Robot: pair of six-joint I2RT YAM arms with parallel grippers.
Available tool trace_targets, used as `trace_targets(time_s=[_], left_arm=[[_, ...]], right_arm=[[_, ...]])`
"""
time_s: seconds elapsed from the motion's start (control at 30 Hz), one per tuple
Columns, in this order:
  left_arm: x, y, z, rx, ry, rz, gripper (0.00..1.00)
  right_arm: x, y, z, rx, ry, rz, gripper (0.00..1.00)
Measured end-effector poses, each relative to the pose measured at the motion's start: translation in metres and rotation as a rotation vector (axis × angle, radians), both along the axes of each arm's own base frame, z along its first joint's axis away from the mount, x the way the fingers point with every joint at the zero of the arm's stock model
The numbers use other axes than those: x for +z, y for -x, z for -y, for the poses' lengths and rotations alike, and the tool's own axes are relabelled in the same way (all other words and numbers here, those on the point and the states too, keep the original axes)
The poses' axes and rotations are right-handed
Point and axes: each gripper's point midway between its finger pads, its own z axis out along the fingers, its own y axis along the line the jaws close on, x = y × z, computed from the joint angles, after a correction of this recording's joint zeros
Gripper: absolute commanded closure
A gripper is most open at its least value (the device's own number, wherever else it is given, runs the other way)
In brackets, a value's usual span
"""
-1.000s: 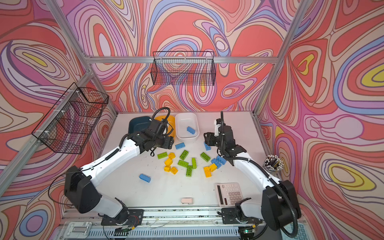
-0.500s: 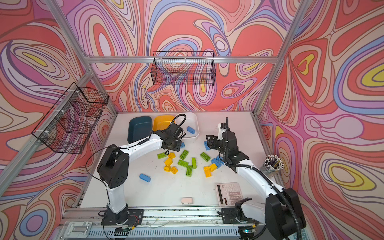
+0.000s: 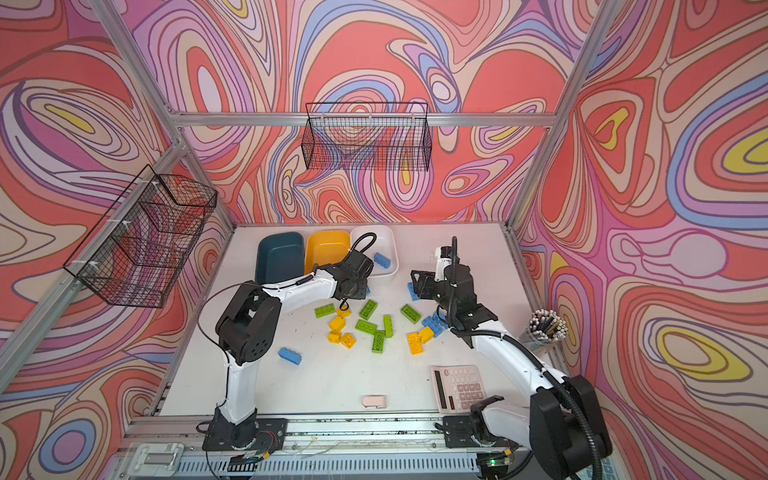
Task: Sort the legos into containers by color
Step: 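Reach the left gripper toward the flat blue brick while the right arm draws back, then lower the left gripper and grasp the flat blue brick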
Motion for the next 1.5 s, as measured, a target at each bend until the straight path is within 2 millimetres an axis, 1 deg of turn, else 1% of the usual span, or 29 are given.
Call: trace_targets(time_s=[0.13, 0.57, 0.63, 0.87, 0.93, 1.0, 1.1, 1.2, 1.27, 1.33, 1.5], left_arm=[[-0.006, -0.008, 0.005, 0.006, 0.007, 0.007, 0.66], [-0.011, -0.004, 0.008, 0.004, 0.01, 0.014, 0.67], [-0.011, 0.001, 0.01, -0.003, 0.012, 0.017, 0.67], [-0.011, 0.033, 0.019, -0.044, 0.007, -0.002, 0.65], [-0.01, 0.041, 0.021, -0.052, 0.004, -0.01, 0.61], [-0.006, 0.046, 0.02, -0.05, -0.001, -0.011, 0.54], [0.008, 0.046, 0.016, -0.043, -0.001, 0.008, 0.47], [0.024, 0.046, 0.015, -0.049, 0.007, 0.03, 0.43], [0.028, 0.045, 0.016, -0.061, 0.002, 0.033, 0.4], [0.027, 0.046, 0.015, -0.074, -0.012, 0.028, 0.38], [0.017, 0.051, 0.014, -0.131, -0.05, -0.021, 0.33]], right_arm=[[-0.001, 0.0, 0.0, 0.002, 0.0, -0.002, 0.41], [-0.001, 0.001, -0.002, 0.01, -0.003, -0.003, 0.41], [-0.001, 0.001, -0.002, 0.01, -0.003, -0.003, 0.41], [-0.001, 0.001, -0.002, 0.014, -0.005, -0.004, 0.41], [-0.001, 0.002, -0.003, 0.017, -0.006, -0.004, 0.41], [-0.001, 0.002, -0.003, 0.02, -0.007, -0.004, 0.41], [-0.001, 0.002, -0.004, 0.024, -0.009, -0.005, 0.41], [-0.001, 0.002, -0.004, 0.025, -0.009, -0.005, 0.41], [-0.001, 0.002, -0.004, 0.026, -0.009, -0.005, 0.41], [-0.001, 0.002, -0.004, 0.027, -0.01, -0.005, 0.41], [-0.001, 0.003, -0.005, 0.03, -0.011, -0.006, 0.41]])
